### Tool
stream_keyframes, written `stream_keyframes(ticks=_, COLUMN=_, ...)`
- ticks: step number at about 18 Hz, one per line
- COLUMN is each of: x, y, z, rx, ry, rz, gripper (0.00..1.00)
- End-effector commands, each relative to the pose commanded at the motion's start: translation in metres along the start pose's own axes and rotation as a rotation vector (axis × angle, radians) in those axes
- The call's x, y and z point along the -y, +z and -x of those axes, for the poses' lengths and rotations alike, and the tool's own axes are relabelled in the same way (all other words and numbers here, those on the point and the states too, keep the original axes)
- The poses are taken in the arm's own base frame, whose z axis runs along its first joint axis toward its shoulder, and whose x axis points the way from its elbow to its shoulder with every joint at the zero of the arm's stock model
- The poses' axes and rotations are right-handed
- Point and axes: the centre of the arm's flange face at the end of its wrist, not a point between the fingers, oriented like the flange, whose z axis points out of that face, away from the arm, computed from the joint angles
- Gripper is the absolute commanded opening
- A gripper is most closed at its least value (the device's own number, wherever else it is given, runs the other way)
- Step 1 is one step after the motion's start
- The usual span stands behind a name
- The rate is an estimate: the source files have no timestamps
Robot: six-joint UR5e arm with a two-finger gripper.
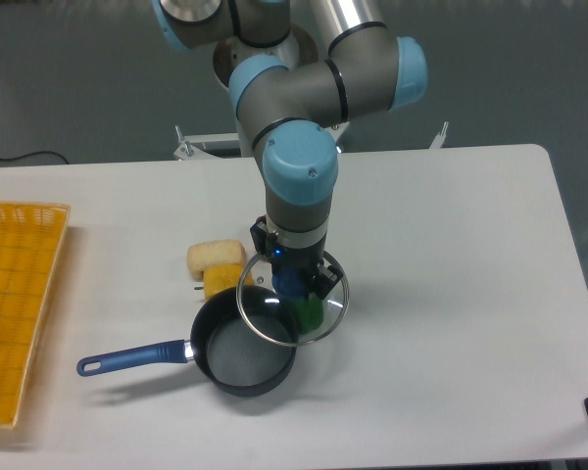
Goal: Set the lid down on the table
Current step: 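Carry the glass lid away from the saucepan, moving past the green pepper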
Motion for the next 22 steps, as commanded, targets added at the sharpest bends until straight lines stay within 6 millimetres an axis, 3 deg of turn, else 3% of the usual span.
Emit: stream_keyframes(ticks=22, x=-0.026, y=0.013, z=0.021, rx=0.004, ry=0.096, rz=0.053, gripper=0.43)
